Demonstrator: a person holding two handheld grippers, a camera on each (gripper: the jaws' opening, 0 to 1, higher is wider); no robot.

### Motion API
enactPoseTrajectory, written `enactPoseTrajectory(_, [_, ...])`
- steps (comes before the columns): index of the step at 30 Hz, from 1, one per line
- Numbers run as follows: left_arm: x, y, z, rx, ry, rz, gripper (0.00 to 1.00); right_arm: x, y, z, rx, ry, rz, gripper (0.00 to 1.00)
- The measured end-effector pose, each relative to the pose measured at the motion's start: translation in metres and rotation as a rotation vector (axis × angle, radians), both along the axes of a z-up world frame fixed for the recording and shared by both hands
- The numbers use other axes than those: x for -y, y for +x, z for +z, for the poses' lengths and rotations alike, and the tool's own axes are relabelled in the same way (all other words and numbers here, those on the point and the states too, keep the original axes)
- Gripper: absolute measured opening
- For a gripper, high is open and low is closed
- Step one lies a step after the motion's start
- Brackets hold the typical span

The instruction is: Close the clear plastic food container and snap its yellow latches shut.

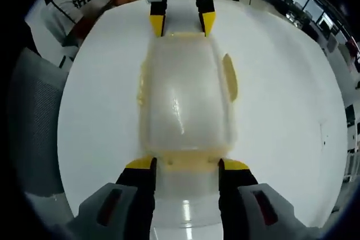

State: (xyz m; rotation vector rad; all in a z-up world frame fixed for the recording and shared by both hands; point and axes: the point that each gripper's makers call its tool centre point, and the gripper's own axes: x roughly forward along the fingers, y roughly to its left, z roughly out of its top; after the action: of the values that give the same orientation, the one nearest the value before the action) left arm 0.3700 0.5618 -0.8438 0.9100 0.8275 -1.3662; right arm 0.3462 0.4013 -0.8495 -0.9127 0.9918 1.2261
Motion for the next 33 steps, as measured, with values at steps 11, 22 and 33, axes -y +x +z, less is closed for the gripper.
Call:
enactPoseTrajectory(11, [0.000,-0.005,-0.002,-0.018,0.082,-0.020,0.33,0.001,0.001,0.000,-0.019,-0.036,0.039,0.37])
enactPoseTrajectory(22, [0.000,-0.006,-0.001,-0.034,0.098,-0.024,0.36,0.001,0.002,-0.002,-0.027,-0.060,0.066,0.37])
enactPoseTrajectory(33, [-0.004,-0.022,0.009,-0.054,0.044,0.019,0.34,-0.001,-0.005,0.007,-0.024,-0.018,0.086,0.36])
